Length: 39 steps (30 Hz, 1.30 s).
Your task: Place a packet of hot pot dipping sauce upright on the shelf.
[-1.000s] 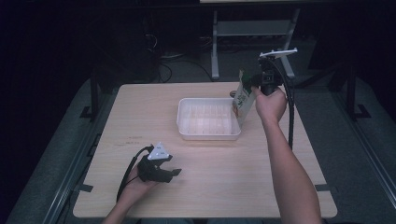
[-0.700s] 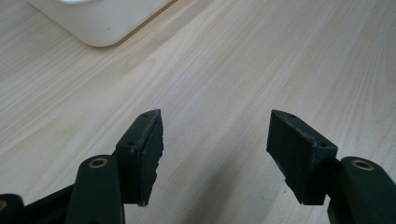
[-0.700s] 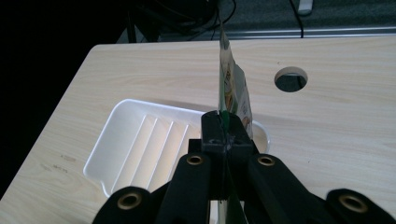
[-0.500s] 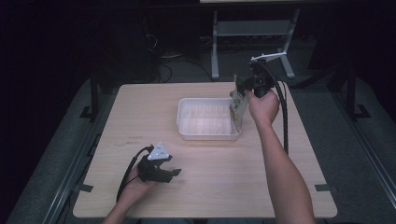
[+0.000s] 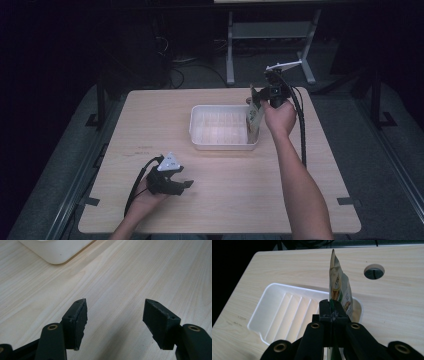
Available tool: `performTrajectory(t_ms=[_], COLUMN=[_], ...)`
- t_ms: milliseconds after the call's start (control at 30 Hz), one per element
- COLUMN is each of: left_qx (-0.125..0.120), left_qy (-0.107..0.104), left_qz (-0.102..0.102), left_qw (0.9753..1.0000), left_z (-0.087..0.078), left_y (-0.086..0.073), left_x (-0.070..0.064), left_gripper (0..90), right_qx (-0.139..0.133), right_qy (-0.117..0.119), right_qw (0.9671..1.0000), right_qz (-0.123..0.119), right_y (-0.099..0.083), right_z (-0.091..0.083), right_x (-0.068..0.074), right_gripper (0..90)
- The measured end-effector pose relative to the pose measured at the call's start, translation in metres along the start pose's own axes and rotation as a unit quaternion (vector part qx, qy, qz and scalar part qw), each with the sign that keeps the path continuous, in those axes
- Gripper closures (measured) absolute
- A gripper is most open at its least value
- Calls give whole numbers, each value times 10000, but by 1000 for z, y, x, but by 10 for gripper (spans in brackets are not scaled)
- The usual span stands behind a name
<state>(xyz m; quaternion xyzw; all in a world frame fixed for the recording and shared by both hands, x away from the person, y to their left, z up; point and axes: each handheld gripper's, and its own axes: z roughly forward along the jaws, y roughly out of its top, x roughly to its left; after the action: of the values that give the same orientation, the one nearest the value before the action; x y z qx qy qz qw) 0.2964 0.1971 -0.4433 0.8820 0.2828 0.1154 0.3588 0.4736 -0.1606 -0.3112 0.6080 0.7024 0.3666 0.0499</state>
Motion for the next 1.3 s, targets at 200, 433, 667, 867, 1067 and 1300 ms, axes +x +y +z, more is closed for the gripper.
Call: performTrajectory(t_ms=[200, 433, 667, 867, 1067, 1300], left_qx=[9, 7, 6, 4, 5, -18], left_qy=[-1, 1, 7, 13, 24, 41], left_qz=[-26, -27, -28, -32, -27, -42], left_qw=[10000, 10000, 10000, 10000, 10000, 10000], left_z=[0, 0, 0, 0, 0, -1], left_y=[0, 0, 0, 0, 0, 0], left_x=[0, 1, 1, 1, 1, 1], left_gripper=[357, 356, 353, 353, 352, 346], right_qx=[79, 142, 238, 333, 437, 555], right_qy=[72, 121, 98, 80, 44, 24], right_qw=[9999, 9998, 9997, 9994, 9989, 9982], right_qz=[96, 96, 59, -2, -137, -231], right_y=[-5, -7, -9, -9, -10, -11], right_z=[6, 4, 1, -2, -4, -5], right_x=[-7, -11, -15, -17, -14, -14], right_gripper=[877, 874, 855, 835, 806, 762])
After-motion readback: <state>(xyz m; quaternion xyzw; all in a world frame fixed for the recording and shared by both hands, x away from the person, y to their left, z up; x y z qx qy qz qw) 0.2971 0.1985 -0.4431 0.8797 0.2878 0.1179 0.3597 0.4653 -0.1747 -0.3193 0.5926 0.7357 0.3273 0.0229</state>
